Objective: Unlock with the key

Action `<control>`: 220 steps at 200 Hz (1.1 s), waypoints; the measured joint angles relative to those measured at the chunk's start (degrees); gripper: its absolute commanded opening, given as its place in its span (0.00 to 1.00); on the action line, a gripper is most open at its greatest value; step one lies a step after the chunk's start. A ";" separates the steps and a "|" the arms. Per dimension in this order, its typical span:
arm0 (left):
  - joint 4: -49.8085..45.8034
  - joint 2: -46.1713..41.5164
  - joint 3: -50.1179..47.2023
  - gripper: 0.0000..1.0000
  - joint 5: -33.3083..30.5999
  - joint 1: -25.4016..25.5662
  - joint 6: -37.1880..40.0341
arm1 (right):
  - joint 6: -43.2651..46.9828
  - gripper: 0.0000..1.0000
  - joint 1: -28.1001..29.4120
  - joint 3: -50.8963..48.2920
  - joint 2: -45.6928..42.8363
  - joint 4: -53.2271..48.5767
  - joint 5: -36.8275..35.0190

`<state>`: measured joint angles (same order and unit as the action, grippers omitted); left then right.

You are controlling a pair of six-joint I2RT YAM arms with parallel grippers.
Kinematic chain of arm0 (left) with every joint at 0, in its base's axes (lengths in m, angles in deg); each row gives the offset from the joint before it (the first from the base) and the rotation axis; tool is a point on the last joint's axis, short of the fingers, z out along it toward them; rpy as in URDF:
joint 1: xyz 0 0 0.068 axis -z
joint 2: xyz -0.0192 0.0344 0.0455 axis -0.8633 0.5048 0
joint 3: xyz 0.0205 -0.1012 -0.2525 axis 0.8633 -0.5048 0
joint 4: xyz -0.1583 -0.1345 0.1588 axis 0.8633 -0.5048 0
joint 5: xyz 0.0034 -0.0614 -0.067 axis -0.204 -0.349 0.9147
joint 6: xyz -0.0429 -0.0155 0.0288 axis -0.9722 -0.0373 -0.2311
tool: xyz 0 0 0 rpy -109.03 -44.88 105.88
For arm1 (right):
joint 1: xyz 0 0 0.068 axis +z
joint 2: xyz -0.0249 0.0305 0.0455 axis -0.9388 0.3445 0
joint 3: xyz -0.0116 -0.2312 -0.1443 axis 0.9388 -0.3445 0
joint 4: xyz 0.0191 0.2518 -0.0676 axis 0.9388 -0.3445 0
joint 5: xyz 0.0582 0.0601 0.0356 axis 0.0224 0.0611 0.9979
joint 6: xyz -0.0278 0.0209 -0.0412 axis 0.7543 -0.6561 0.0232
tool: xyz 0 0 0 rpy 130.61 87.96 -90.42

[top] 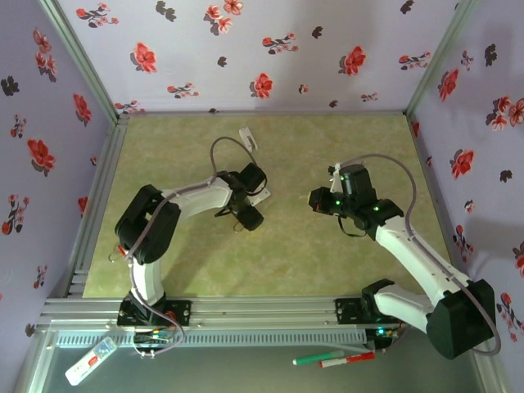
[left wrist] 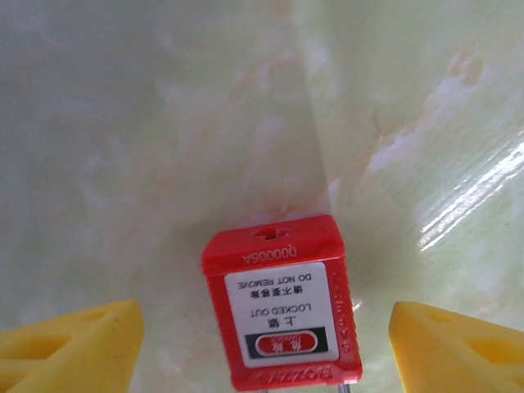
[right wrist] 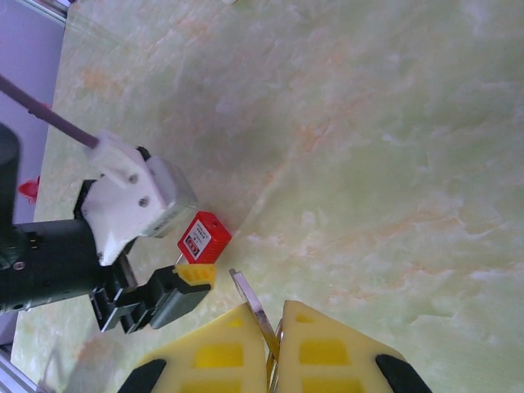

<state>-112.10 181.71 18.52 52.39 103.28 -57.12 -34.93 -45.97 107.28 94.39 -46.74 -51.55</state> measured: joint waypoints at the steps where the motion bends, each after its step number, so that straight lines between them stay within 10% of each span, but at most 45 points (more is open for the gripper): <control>1: -0.02 0.09 0.02 0.69 0.04 -0.02 -0.04 | 0.00 0.00 0.00 0.00 0.00 0.00 0.00; 61: -1.95 2.32 1.33 0.24 5.11 -1.46 -0.20 | 0.00 0.00 0.00 0.00 0.04 0.00 0.07; 220: 28.55 -34.14 -27.04 0.07 17.33 4.17 18.82 | -6.69 0.00 6.97 -0.76 0.52 6.08 4.33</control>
<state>-83.56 147.56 -8.51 69.72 107.45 -38.30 -41.61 -39.00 106.52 94.92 -40.66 -47.23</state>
